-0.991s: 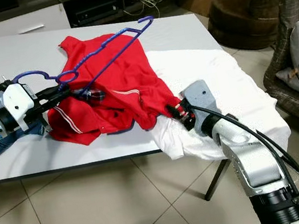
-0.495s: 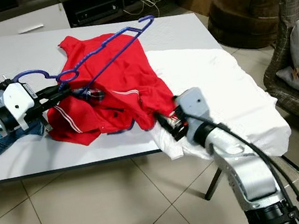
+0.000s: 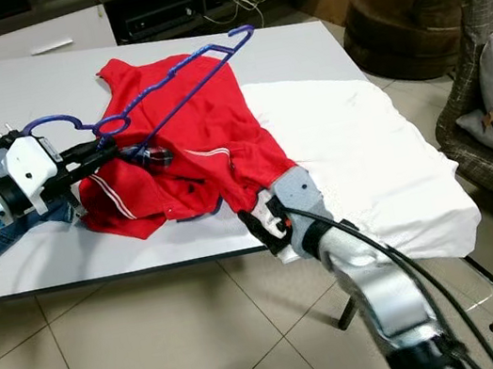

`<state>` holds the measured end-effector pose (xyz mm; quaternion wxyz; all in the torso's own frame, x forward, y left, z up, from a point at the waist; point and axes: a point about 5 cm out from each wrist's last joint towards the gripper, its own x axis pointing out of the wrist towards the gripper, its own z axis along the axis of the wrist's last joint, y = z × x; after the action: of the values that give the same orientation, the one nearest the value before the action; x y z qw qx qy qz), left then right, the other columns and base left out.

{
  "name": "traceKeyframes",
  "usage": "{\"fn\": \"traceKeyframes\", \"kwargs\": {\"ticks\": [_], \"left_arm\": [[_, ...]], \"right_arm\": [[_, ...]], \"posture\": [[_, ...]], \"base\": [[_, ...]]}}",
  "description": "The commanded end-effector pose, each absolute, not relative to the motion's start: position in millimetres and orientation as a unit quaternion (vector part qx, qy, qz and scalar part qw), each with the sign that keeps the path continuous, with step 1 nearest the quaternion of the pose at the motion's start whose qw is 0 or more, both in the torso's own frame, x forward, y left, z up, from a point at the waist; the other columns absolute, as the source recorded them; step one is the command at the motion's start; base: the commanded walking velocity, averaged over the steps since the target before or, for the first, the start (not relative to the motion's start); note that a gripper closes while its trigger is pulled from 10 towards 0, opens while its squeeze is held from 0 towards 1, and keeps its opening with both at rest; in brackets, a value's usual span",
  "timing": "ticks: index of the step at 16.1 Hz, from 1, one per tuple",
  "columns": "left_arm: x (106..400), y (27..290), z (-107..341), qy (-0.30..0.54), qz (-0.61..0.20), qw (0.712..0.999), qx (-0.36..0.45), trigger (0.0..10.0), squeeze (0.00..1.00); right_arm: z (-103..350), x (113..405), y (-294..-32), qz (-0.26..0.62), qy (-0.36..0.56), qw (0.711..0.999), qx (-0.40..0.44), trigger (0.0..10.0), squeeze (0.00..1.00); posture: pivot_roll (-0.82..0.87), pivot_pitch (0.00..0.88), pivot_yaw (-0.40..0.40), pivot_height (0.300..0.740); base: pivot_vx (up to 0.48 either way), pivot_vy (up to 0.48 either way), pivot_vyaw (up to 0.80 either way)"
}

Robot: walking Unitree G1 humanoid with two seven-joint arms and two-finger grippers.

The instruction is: Hang hanger

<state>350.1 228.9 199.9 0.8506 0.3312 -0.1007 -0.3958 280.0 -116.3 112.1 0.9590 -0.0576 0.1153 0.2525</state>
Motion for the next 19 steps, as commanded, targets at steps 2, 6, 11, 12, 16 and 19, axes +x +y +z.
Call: {"fn": "traceKeyframes", "kwargs": {"ticks": [2, 6, 11, 12, 16, 19], "left_arm": [[353, 226, 210, -0.118, -0.396, 0.845, 0.338, 0.0, 0.0], [353, 228, 211, -0.118, -0.395, 0.846, 0.34, 0.0, 0.0], [354, 228, 213, -0.118, -0.392, 0.846, 0.341, 0.0, 0.0], [354, 227, 213, -0.12, -0.392, 0.846, 0.34, 0.0, 0.0], [354, 226, 214, -0.123, -0.391, 0.846, 0.34, 0.0, 0.0], [354, 227, 214, -0.123, -0.39, 0.847, 0.34, 0.0, 0.0]], "right_arm": [[109, 286, -120, 0.235, 0.121, 0.963, -0.058, 10.0, 0.0], [99, 288, -112, 0.246, 0.135, 0.959, -0.047, 10.0, 0.0], [85, 290, -105, 0.254, 0.164, 0.953, -0.014, 10.0, 0.0], [80, 293, -105, 0.245, 0.176, 0.953, -0.013, 8.1, 0.0], [68, 300, -114, 0.193, 0.203, 0.96, -0.007, 0.0, 0.0], [71, 310, -123, 0.147, 0.192, 0.97, 0.007, 0.0, 0.0]], "posture": [[0.04, 0.042, -0.017, 0.74], [0.05, 0.035, -0.018, 0.74], [0.05, 0.025, -0.018, 0.74], [0.05, 0.022, -0.018, 0.74], [0.05, 0.018, -0.021, 0.74], [0.06, 0.018, -0.022, 0.74]], "base": [[0.0, 0.0, 0.0], [0.0, 0.0, 0.0], [0.0, 0.0, 0.0], [0.0, 0.0, 0.0], [0.0, 0.0, 0.0], [0.0, 0.0, 0.0]]}}
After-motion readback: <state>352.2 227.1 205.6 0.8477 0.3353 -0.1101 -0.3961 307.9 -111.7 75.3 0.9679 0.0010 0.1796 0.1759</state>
